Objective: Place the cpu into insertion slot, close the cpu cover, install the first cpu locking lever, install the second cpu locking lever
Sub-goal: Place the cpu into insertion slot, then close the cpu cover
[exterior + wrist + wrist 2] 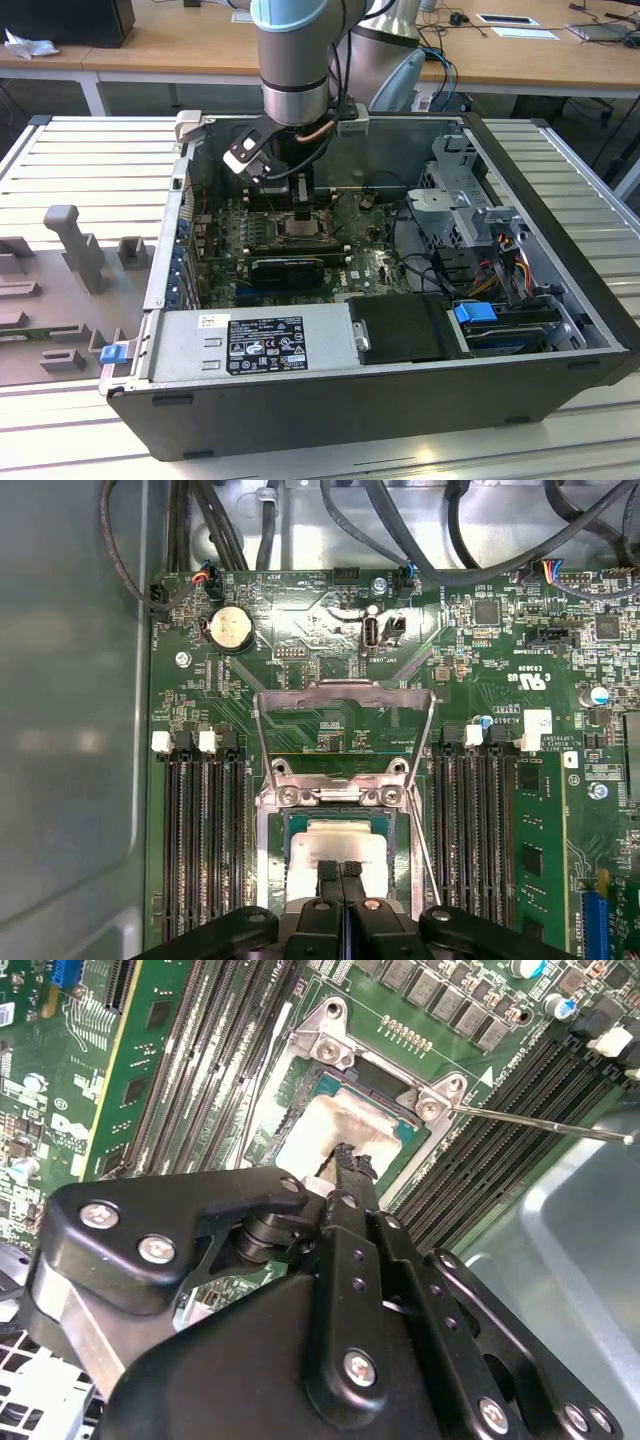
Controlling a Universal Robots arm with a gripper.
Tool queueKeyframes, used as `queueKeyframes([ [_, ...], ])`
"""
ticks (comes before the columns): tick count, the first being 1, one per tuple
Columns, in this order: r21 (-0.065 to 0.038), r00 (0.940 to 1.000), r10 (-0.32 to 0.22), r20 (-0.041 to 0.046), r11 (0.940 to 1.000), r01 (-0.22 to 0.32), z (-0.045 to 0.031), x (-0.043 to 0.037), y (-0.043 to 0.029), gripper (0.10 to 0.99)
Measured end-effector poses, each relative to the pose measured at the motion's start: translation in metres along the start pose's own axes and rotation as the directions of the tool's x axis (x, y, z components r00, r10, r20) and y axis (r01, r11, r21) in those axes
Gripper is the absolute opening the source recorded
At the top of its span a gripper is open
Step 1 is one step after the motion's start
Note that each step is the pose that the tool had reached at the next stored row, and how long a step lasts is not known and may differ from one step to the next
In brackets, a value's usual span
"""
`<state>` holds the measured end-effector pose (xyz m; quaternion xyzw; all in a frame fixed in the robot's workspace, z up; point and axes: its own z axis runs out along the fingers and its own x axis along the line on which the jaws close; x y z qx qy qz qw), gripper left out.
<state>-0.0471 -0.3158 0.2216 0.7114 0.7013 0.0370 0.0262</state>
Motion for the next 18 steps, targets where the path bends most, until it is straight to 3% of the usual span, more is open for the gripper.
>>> queueKeyframes([
  [5, 0.0, 1.0, 0.0, 0.0035, 1.0, 0.0, -0.0031, 0.0001, 0.0003, 0.106],
  [7, 0.008, 1.0, 0.0, 0.0037, 1.0, 0.0, -0.0027, 0.0001, 0.006, 0.106],
  [14, 0.009, 1.0, 0.0, 0.0045, 1.0, 0.0, -0.0193, 0.0004, 0.0077, 0.106],
  [16, 0.013, 1.0, 0.002, 0.0047, 0.9999, -0.002, -0.0188, 0.0005, 0.013, 0.106],
  [18, 0.016, 1.0, 0.002, 0.0047, 0.9999, -0.002, -0.0275, 0.0006, 0.0165, 0.106],
])
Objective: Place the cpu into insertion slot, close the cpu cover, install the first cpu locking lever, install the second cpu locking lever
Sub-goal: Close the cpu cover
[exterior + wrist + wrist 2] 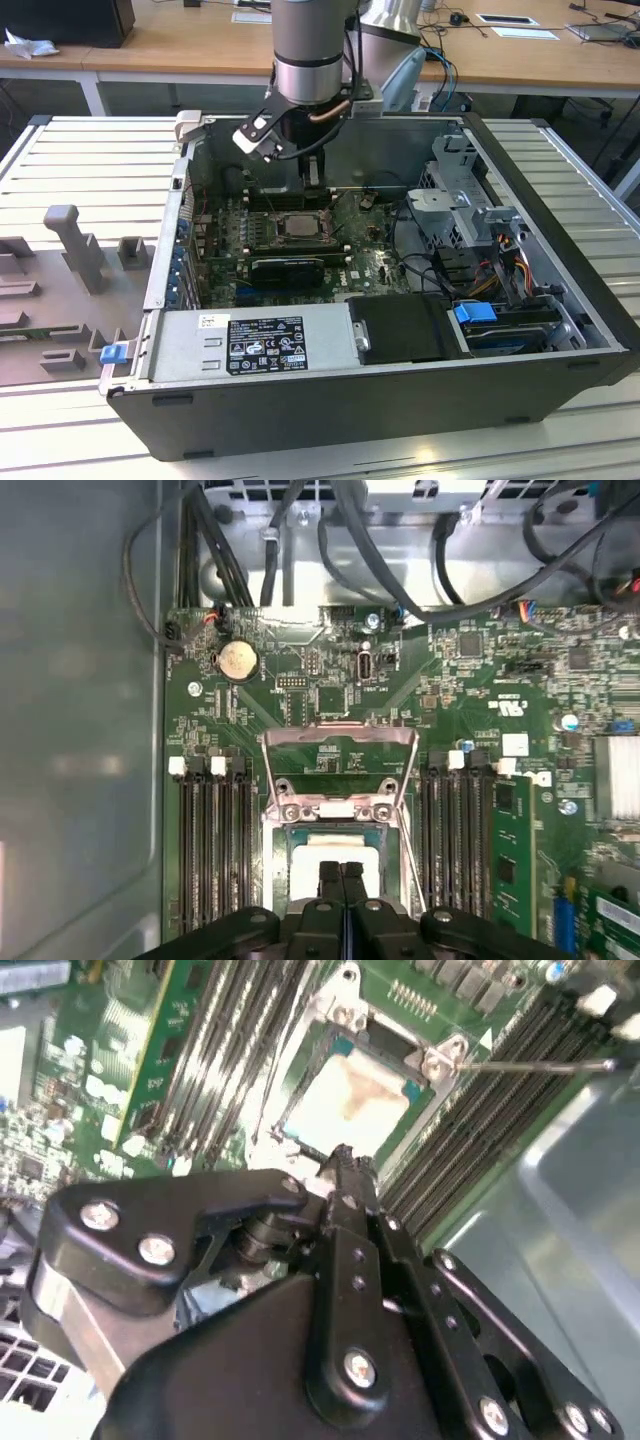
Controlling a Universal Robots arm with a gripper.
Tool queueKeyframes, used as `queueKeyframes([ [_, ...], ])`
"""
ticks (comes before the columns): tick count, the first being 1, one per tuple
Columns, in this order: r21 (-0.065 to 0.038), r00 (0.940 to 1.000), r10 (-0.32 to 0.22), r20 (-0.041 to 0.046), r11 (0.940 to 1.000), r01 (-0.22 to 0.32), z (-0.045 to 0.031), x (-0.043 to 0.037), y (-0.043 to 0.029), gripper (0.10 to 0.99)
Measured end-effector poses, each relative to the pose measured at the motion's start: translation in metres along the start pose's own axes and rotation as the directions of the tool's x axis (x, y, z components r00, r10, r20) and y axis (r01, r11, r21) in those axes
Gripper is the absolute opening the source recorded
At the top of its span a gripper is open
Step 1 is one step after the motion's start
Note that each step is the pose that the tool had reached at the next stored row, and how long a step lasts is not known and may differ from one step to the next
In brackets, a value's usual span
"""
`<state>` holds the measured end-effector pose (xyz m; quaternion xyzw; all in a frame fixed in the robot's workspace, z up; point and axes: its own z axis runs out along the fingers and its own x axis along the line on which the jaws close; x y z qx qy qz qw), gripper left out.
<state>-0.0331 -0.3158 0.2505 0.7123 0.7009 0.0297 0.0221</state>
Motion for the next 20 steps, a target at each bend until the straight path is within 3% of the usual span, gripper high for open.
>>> queueKeyframes([
  [2, 0.0, 1.0, 0.0, -0.0001, 1.0, 0.0, -0.0084, 0.0001, 0.0006, 0.106],
  [4, 0.0, 1.0, 0.001, 0.0004, 1.0, -0.001, -0.0231, 0.0003, 0.0021, 0.106],
  [5, 0.004, 1.0, 0.002, 0.0004, 1.0, -0.002, -0.0231, -0.0007, 0.0088, 0.106],
  [8, 0.006, 1.0, 0.005, 0.0007, 1.0, -0.005, -0.0226, -0.0019, 0.0145, 0.106],
  [15, 0.008, 1.0, 0.008, 0.0009, 0.9999, -0.008, -0.0207, -0.0026, 0.0363, 0.106],
  [18, 0.011, 1.0, 0.008, 0.0011, 0.9999, -0.008, -0.0191, -0.0023, 0.0543, 0.106],
  [20, 0.012, 1.0, 0.008, 0.0011, 0.9999, -0.008, -0.0182, -0.0022, 0.0621, 0.106],
])
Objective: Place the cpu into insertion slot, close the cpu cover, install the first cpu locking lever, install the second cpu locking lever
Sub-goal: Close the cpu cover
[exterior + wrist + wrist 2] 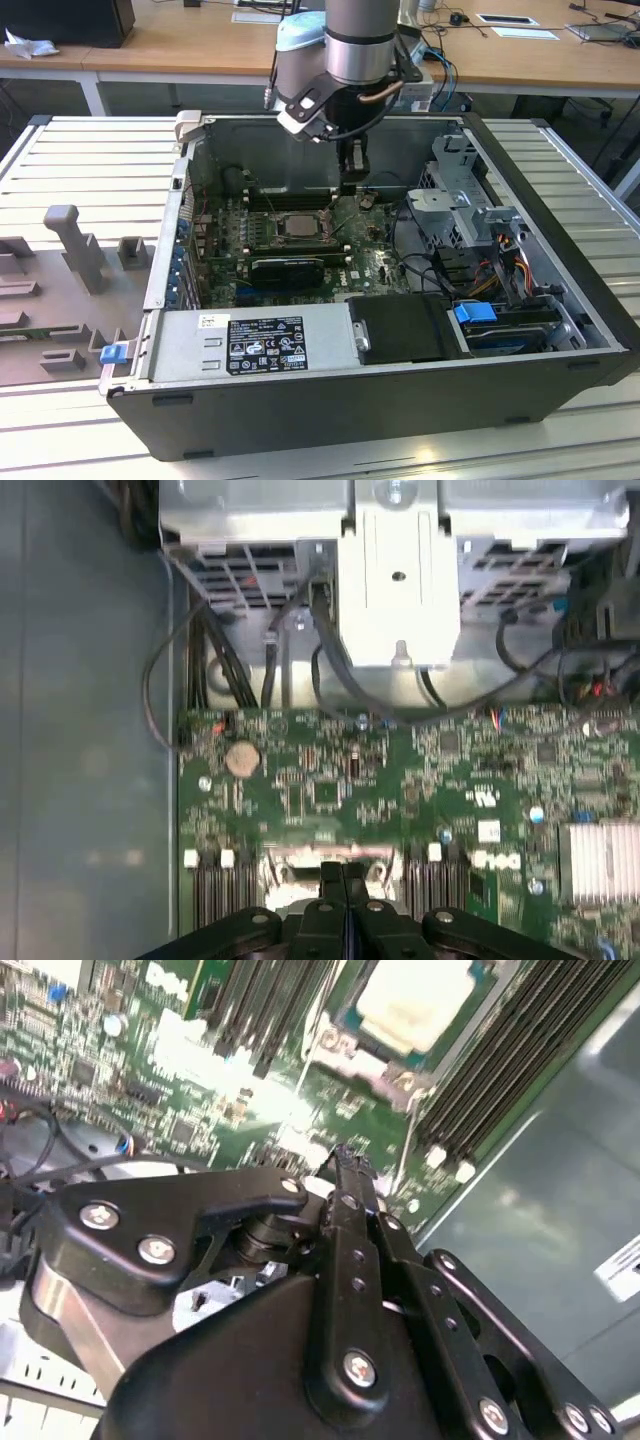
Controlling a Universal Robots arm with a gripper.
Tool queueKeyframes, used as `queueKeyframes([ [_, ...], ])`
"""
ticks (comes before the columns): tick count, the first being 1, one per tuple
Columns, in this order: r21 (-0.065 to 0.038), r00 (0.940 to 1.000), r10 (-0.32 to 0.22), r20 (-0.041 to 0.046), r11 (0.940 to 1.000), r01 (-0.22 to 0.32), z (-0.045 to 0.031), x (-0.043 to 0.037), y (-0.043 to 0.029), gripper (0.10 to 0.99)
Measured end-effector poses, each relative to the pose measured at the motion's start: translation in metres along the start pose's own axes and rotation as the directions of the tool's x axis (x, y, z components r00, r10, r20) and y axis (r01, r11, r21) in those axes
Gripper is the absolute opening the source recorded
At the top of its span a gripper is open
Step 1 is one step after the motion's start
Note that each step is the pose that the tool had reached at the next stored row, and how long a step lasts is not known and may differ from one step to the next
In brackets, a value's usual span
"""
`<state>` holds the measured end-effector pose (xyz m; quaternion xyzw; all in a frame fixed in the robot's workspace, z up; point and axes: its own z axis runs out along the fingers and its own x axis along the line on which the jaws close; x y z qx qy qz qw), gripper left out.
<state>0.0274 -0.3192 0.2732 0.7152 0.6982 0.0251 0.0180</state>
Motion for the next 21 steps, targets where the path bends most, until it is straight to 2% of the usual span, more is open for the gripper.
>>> queueKeyframes([
  [4, 0.0, 1.0, -0.001, 0.0006, 1.0, 0.001, 0.003, 0.0003, 0.0117, 0.106],
  [6, 0.005, 1.0, -0.001, 0.0007, 1.0, 0.001, 0.005, 0.0005, 0.0193, 0.106],
  [7, 0.006, 1.0, -0.001, 0.0006, 1.0, 0.001, 0.0059, 0.0006, 0.0207, 0.106],
  [10, 0.011, 1.0, -0.001, 0.0008, 0.9999, 0.001, 0.0141, 0.0006, 0.0258, 0.106],
  [11, 0.014, 1.0, -0.001, 0.001, 0.9999, 0.001, 0.0185, 0.0005, 0.0266, 0.106],
  [12, 0.024, 1.0, -0.001, 0.0005, 0.9997, 0.001, 0.0207, 0.0005, 0.0265, 0.106],
  [13, 0.036, 1.0, 0.0, -0.0027, 0.9994, 0.0, 0.0207, 0.0005, 0.0264, 0.106],
  [16, 0.055, 1.0, 0.0, -0.0074, 0.9985, 0.0, 0.0208, 0.0006, 0.0259, 0.106],
  [18, 0.066, 1.0, 0.001, -0.008, 0.9978, 0.0, 0.0206, 0.0005, 0.0241, 0.106],
  [21, 0.069, 1.0, 0.0, -0.008, 0.9976, 0.0, 0.0202, 0.0003, 0.0179, 0.106],
])
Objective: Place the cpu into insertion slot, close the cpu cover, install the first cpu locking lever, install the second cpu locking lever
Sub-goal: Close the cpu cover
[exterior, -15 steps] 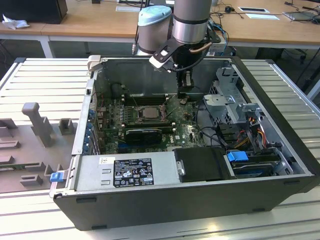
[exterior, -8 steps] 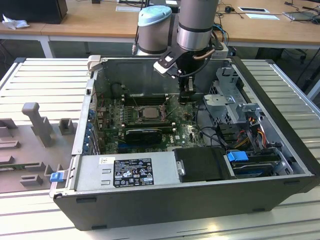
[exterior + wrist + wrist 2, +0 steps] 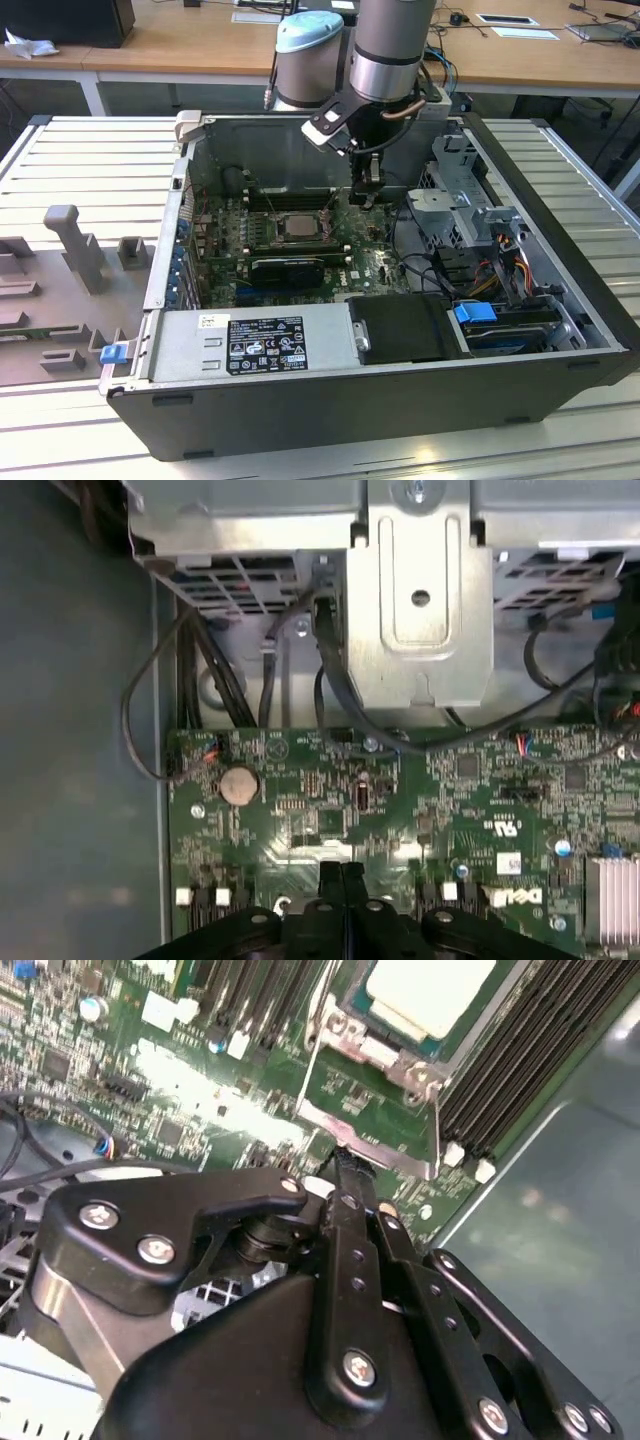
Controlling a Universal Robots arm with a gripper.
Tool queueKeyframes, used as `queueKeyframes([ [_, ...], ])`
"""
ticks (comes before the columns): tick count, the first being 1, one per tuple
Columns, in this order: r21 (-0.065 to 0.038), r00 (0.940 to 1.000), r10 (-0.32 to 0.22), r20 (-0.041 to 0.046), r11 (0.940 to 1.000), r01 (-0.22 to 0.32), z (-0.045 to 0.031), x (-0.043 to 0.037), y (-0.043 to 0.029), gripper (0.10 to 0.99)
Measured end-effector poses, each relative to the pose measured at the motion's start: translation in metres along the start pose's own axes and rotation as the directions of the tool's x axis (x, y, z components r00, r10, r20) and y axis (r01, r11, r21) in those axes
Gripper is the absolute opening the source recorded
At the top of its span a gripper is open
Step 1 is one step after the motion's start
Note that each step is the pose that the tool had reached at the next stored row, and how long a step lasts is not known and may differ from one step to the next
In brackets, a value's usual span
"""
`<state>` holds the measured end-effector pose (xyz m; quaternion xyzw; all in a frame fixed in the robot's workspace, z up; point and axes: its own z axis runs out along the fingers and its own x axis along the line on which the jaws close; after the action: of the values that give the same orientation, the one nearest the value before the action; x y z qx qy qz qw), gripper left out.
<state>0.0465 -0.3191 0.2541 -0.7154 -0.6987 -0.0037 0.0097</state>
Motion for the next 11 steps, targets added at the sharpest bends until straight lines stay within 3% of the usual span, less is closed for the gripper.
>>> queueKeyframes([
  [1, 0.0, 1.0, 0.0, 0.0, 1.0, 0.0, 0.0, -0.0001, -0.0049, 0.106],
  [3, 0.0, 1.0, 0.0, -0.0001, 1.0, 0.0, 0.0024, -0.0006, -0.0368, 0.106],
  [6, 0.0, 1.0, 0.0, -0.0001, 1.0, 0.0, 0.0042, -0.0007, -0.0451, 0.106],
  [11, 0.0, 1.0, 0.0, 0.0, 1.0, 0.0, 0.013, -0.0009, -0.0509, 0.106],
])
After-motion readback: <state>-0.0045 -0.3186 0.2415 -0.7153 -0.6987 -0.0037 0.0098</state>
